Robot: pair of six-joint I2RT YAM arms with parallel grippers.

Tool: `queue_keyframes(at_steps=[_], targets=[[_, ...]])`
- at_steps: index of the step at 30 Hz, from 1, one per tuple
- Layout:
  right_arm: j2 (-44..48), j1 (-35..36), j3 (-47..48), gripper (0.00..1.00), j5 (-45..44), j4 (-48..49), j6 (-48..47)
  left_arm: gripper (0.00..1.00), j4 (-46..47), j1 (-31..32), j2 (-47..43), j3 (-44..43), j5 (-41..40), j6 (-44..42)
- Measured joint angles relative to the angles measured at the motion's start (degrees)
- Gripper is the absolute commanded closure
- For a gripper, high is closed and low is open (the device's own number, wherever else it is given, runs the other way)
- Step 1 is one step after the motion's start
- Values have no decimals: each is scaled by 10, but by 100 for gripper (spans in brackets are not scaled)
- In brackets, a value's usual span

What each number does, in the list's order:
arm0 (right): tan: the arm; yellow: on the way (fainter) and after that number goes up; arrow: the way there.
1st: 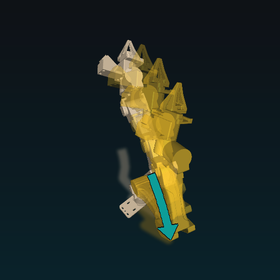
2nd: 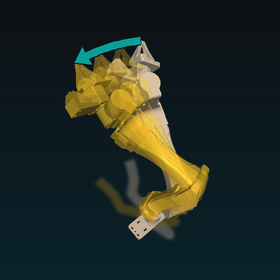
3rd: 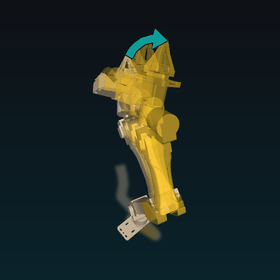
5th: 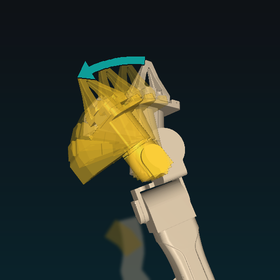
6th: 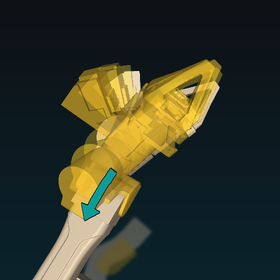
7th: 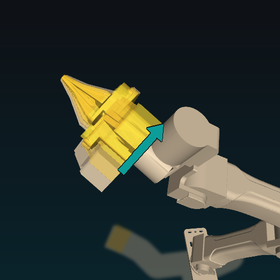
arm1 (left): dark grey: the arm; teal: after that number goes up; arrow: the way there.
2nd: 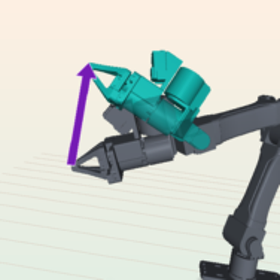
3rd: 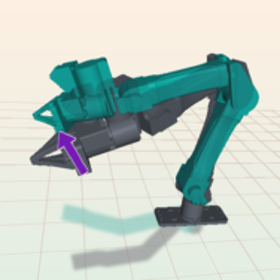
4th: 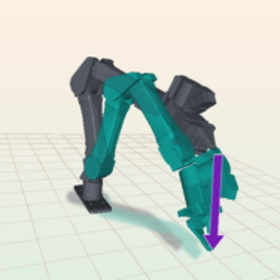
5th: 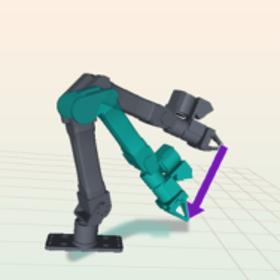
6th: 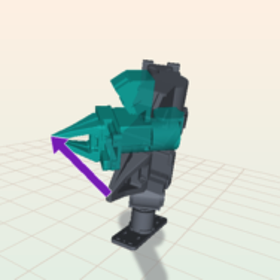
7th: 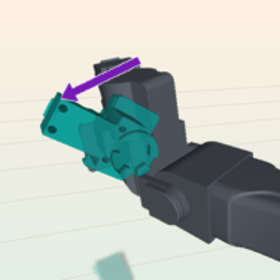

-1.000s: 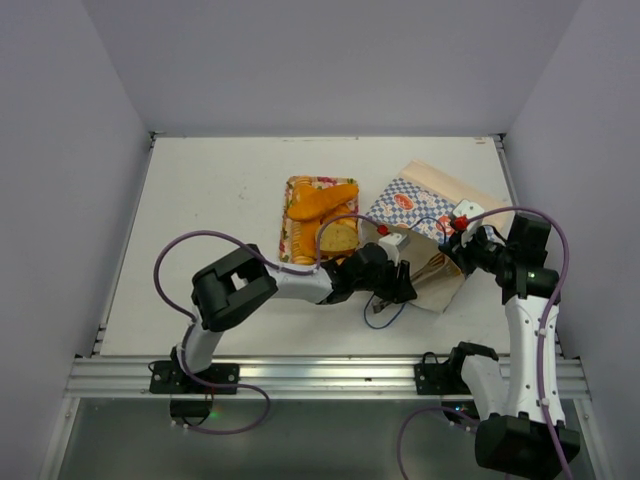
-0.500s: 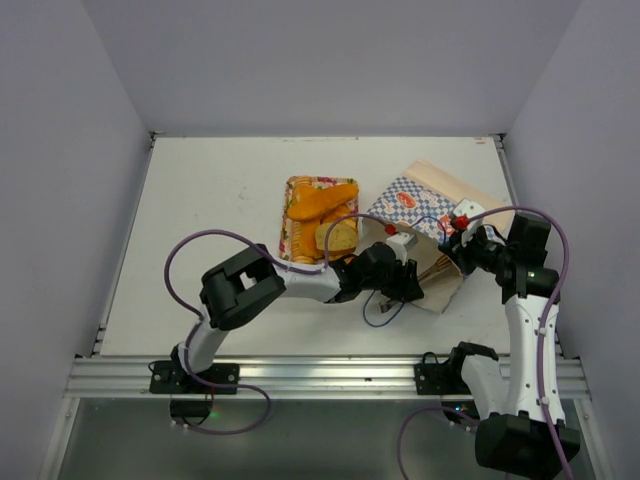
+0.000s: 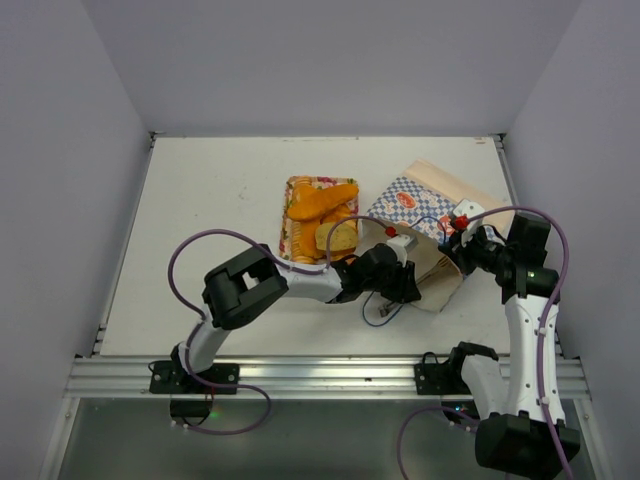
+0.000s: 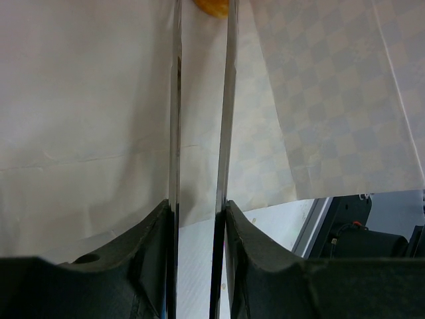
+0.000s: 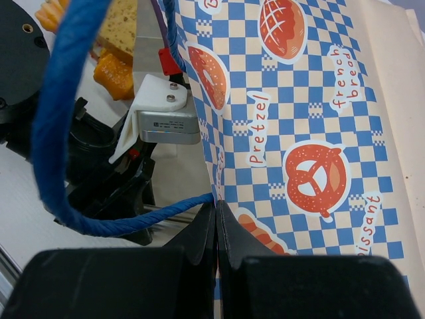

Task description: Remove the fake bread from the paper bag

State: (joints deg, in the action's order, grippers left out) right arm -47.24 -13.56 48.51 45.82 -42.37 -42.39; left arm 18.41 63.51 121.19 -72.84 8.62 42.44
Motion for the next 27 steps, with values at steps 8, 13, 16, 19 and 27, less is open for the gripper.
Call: queue_keyframes(at_steps=[8, 13, 16, 19, 27], targets=[[0, 0, 0, 100, -14, 7, 16, 100, -20, 0, -54, 48, -29, -14], [1, 0, 0, 100, -28, 16, 28, 100, -32, -4, -102, 83, -38, -23], [1, 0, 0, 100, -35, 23, 36, 100, -35, -6, -123, 109, -41, -29], [2, 0, 0, 100, -44, 29, 43, 100, -40, -9, -138, 129, -43, -32], [9, 0, -2, 100, -54, 37, 54, 100, -62, -10, -196, 156, -54, -46]])
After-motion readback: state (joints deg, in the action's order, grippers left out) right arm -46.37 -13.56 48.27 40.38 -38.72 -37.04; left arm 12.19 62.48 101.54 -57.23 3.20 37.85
